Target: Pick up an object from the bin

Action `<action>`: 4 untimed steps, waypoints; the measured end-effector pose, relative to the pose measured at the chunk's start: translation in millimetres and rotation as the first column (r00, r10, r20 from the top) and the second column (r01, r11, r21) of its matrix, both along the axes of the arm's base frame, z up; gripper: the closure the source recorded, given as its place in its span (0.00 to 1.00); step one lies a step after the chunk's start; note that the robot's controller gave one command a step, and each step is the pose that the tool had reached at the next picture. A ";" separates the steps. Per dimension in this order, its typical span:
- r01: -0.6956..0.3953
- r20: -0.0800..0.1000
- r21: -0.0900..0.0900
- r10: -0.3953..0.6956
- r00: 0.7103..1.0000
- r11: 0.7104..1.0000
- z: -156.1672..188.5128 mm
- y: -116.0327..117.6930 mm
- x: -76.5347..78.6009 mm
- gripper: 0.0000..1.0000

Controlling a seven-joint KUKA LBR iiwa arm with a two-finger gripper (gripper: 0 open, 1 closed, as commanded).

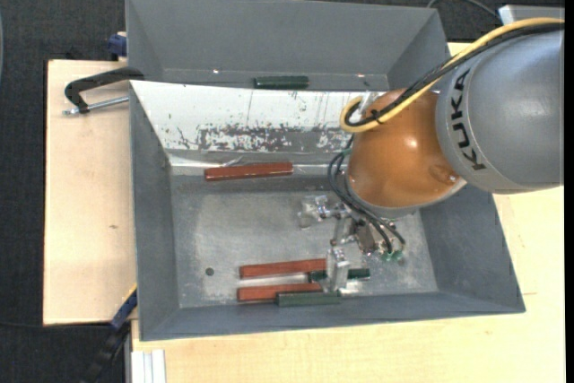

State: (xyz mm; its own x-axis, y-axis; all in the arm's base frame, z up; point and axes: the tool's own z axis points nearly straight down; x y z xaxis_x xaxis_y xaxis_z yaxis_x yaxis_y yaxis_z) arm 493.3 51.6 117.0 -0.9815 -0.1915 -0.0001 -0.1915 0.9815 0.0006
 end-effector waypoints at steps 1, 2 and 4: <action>0.029 0.007 0.003 -0.029 1.000 1.000 -34.0 68.1 1.4 1.00; 0.029 0.009 0.004 -0.029 1.000 1.000 -33.5 68.0 1.9 0.00; 0.031 0.013 0.004 -0.031 0.999 1.000 -33.6 67.6 2.9 0.00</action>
Offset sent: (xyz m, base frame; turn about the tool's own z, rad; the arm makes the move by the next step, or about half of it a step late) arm 0.0000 0.0000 0.0000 0.0000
